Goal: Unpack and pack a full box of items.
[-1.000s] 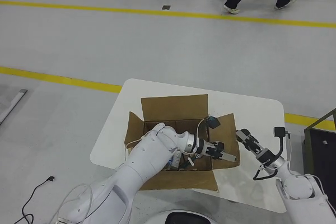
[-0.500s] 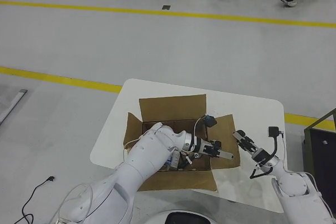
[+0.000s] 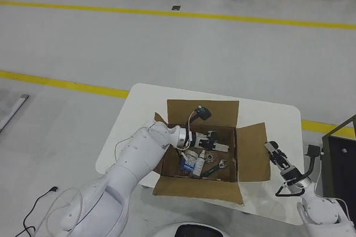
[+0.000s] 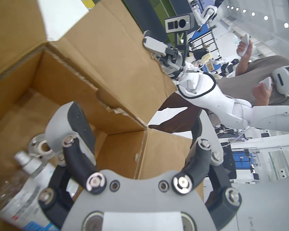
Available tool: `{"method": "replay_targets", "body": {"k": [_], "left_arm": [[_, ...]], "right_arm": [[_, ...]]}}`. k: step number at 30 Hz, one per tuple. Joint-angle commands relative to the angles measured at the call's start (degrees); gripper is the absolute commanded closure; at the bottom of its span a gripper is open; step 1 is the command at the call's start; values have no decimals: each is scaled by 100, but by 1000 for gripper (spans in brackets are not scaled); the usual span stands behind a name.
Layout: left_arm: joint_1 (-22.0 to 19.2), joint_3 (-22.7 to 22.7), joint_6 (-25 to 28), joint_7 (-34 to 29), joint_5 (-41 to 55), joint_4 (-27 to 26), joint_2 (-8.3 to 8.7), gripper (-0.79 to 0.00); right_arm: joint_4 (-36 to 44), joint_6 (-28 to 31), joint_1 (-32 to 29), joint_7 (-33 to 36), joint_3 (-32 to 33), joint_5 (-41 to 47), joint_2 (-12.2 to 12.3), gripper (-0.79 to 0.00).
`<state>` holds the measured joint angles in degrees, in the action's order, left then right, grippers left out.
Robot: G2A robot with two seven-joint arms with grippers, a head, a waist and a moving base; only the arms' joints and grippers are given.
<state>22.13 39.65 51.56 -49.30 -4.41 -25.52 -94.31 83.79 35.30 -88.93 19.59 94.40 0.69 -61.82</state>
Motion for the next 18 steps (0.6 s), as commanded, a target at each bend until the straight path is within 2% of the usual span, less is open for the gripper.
{"method": "replay_targets", "body": {"k": [1, 3, 4, 5, 6, 8, 9, 13, 14, 16, 17, 18], "left_arm": [[22, -9, -154, 291, -546, -190, 98, -785], [74, -34, -410, 610, -1155, -504, 199, -785], [144, -30, -537, 734, -1380, -694, 247, -785], [213, -25, -642, 808, -1598, -913, 298, -785], [213, -25, -642, 808, -1598, -913, 298, -785], [213, -25, -642, 808, -1598, -913, 298, -785], [213, -25, -642, 808, -1598, -913, 298, -785], [213, -25, -642, 808, -1598, -913, 298, -785], [213, -25, -642, 808, -1598, -913, 298, -785], [213, -25, -642, 808, -1598, -913, 298, -785], [213, -25, -642, 808, -1598, -913, 298, -785], [213, -25, -642, 808, -1598, -913, 298, -785]], "right_arm": [[154, -76, -156, -62, 14, -103, -4, 0], [287, -107, -257, -115, 10, -209, -10, 0], [332, -106, -288, -155, 14, -272, -12, -120], [370, -90, -304, -227, 29, -343, -15, -345], [405, -32, -313, -333, 51, -406, -20, -413], [454, -51, -325, -568, 162, -848, -15, -680], [538, -156, -334, -772, 240, -1215, -13, -785], [1094, -542, -534, -1726, 347, -2588, -45, -785], [1193, -715, -614, -1997, 379, -2951, -56, -511], [1388, -1006, -771, -2460, 375, -3512, -83, -108], [1443, -1184, -835, -2626, 380, -3753, -94, 0], [1501, -1329, -884, -2761, 375, -3960, -104, 0]]}}
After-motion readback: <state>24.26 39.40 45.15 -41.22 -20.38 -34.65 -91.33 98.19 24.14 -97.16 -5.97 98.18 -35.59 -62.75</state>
